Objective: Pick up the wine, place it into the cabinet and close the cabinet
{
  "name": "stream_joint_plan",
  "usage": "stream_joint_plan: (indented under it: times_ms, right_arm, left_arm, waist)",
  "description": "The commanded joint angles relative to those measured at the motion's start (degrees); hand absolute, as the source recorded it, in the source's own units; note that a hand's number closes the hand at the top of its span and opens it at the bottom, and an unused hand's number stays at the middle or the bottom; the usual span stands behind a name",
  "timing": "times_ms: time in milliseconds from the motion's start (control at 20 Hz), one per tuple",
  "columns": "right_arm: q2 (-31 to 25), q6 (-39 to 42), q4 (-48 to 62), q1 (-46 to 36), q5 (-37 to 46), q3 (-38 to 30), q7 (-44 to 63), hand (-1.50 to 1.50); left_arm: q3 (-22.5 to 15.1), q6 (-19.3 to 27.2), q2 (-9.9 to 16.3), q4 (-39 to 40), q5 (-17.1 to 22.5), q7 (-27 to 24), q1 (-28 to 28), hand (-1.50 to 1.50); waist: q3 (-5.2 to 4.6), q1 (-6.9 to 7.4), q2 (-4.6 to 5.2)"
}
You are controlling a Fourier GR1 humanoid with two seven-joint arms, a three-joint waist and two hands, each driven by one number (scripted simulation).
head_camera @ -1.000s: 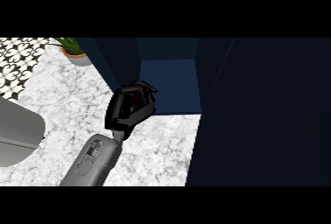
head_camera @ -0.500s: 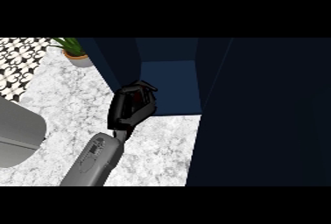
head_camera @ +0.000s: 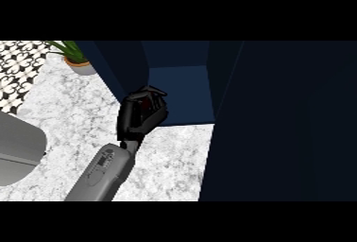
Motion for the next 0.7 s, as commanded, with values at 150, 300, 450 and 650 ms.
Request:
stream_joint_plan:
  times_ms: [150, 300, 450, 650]
  right_arm:
    - [-0.39, 1.01, -6.25, 1.51, -2.66, 0.18, 1.04, -1.5]
    - [0.62, 0.85, -4.84, 0.82, -2.03, 1.24, 0.73, -1.5]
    - [1.91, 0.67, -4.15, 1.14, -2.6, 1.69, -1.35, -1.5]
    - [1.29, 1.75, -4.07, 1.47, -2.76, 2.8, -1.21, -1.5]
  left_arm:
    - [0.23, 1.03, -1.2, 12.27, -1.83, 7.54, -10.73, 1.5]
    - [1.27, 3.06, -2.34, 11.24, -0.47, 9.11, -11.62, 1.5]
    - [2.73, 2.69, -1.26, 10.99, 1.32, 8.35, -9.55, 1.5]
    - [2.97, 3.89, -0.71, 9.52, 2.02, 8.94, -9.4, 1.5]
  waist:
    - [-0.69, -3.09, 2.42]
    - [-0.78, -3.18, 2.52]
    - [-0.75, -3.54, 2.77]
    - [-0.8, -4.49, 2.93]
